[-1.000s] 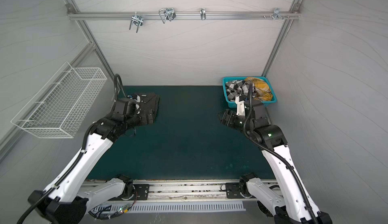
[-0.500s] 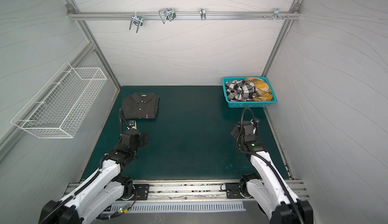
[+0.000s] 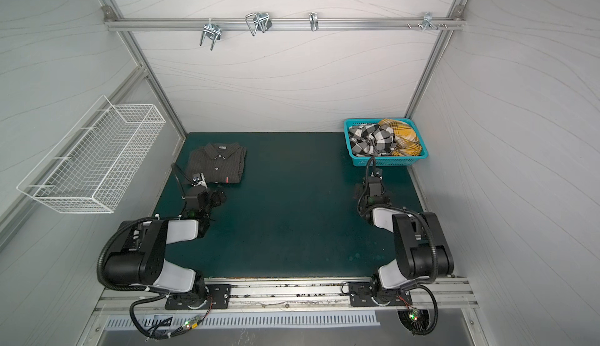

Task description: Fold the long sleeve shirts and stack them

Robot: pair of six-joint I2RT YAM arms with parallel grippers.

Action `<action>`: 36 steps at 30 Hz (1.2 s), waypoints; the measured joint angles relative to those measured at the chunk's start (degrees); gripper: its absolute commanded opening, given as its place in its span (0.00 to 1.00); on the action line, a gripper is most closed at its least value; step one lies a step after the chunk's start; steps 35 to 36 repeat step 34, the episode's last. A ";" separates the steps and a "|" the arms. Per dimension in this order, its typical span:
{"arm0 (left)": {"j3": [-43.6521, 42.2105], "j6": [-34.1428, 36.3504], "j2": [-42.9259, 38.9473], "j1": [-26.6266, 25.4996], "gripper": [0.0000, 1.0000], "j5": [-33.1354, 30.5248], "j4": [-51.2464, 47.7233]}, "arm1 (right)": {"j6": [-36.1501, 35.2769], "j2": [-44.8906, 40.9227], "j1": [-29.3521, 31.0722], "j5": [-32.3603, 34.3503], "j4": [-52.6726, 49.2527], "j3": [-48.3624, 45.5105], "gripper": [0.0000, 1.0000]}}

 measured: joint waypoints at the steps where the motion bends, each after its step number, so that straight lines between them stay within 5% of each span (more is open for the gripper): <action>1: 0.00 0.04 0.72 0.09 1.00 0.83 -0.17 | -1.11 0.57 -0.31 -2.62 2.69 -0.81 0.99; 11: 2.58 0.81 1.42 0.02 1.00 4.72 1.84 | -5.16 2.01 -1.03 -10.60 15.26 -4.59 0.99; 36: 2.58 2.16 1.42 -2.34 1.00 1.99 1.79 | -5.99 2.91 -1.33 -12.87 16.44 -3.52 0.99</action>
